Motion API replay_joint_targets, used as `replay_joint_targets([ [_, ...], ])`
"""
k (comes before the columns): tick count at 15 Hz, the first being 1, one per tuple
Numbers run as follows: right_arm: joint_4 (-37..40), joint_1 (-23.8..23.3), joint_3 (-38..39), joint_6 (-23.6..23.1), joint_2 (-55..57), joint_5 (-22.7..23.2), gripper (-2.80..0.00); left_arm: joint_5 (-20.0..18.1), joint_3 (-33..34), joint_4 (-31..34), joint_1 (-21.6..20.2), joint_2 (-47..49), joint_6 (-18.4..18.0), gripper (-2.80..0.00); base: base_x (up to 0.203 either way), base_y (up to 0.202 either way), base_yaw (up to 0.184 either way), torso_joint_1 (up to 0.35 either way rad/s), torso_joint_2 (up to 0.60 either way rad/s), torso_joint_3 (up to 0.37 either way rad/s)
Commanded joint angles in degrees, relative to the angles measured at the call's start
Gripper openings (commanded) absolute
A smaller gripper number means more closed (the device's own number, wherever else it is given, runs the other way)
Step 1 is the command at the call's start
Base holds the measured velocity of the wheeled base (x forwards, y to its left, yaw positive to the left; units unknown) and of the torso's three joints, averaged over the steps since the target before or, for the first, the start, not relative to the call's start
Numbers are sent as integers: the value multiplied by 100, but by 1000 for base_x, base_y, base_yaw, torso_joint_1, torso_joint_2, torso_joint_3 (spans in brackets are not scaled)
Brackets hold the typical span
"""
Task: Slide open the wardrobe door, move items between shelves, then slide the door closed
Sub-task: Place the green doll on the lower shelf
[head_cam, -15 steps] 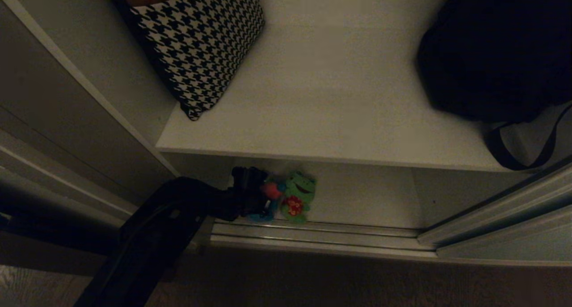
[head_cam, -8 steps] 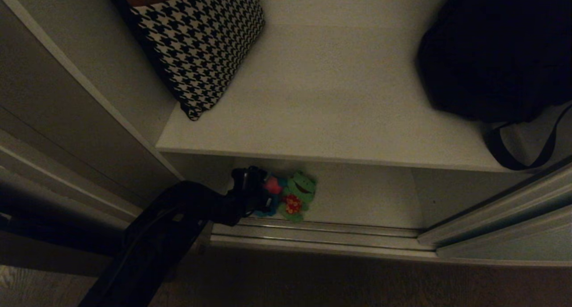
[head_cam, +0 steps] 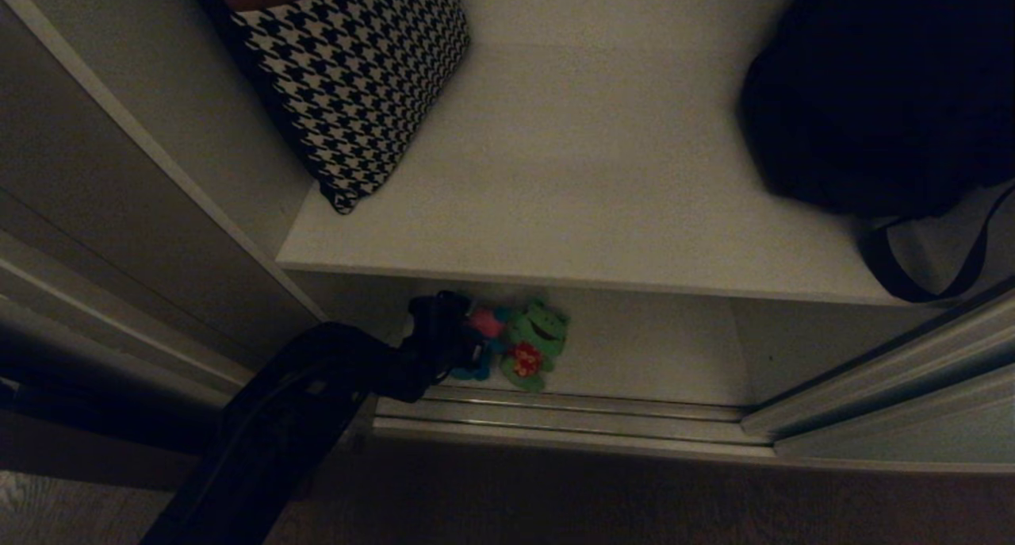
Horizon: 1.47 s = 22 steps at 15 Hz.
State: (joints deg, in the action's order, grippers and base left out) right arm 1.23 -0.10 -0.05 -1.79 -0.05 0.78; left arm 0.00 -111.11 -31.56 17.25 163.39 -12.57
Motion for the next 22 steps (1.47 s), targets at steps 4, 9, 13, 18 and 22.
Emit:
replay_joint_targets([
  [4,0,1,-4,-5,-4,1,-280,31,19,-272,-2,-272,-9,0,0,0,0,0,0,0],
  [9,0,1,-4,-4,-4,9,-280,109,335,-195,14,-597,7,0,0,0,0,0,0,0],
  [13,0,1,4,-2,-4,3,-280,134,966,-135,57,-910,205,-280,0,0,0,0,0,0],
  [18,4,1,-4,-3,-4,1,-280,140,2553,-143,56,-1945,467,-280,0,0,0,0,0,0],
  [22,9,1,-4,-5,-4,2,-280,174,4385,-128,51,-3413,784,-280,0,0,0,0,0,0],
])
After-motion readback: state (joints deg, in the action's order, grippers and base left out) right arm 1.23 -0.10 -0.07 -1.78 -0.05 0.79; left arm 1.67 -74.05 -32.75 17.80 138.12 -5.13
